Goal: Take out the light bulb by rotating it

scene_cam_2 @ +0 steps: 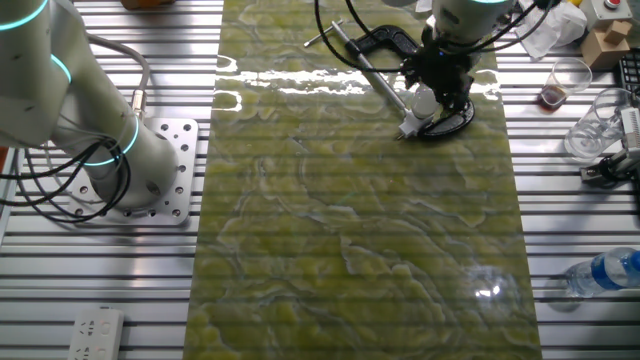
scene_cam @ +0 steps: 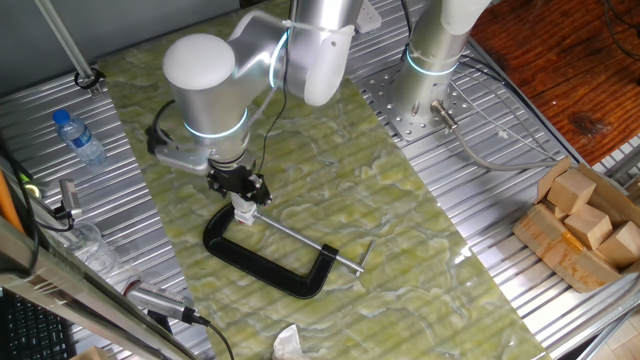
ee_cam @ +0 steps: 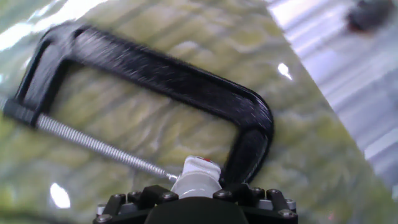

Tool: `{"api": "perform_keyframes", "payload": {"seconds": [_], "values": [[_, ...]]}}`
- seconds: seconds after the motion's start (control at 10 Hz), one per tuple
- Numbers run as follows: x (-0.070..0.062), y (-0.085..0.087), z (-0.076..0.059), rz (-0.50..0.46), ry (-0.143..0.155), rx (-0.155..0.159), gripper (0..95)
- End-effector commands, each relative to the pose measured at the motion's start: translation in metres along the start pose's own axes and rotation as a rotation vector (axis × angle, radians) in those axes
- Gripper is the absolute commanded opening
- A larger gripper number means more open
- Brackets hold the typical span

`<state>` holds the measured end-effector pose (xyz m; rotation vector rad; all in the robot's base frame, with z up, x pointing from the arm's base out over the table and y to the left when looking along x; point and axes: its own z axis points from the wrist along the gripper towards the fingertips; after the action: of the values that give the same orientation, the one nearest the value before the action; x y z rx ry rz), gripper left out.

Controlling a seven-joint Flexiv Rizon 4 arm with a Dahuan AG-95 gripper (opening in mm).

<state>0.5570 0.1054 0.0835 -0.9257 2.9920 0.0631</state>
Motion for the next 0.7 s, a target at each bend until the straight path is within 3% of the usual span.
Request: {"api": "perform_keyframes", "payload": {"seconds": [0.1,0.7], "values": [[0.0006,-0.0014,-0.0007,0.488,-0.011,-0.009,76.0],[0.0012,-0.0025,0.0008,0.528,-0.013,-0.013,76.0]]}}
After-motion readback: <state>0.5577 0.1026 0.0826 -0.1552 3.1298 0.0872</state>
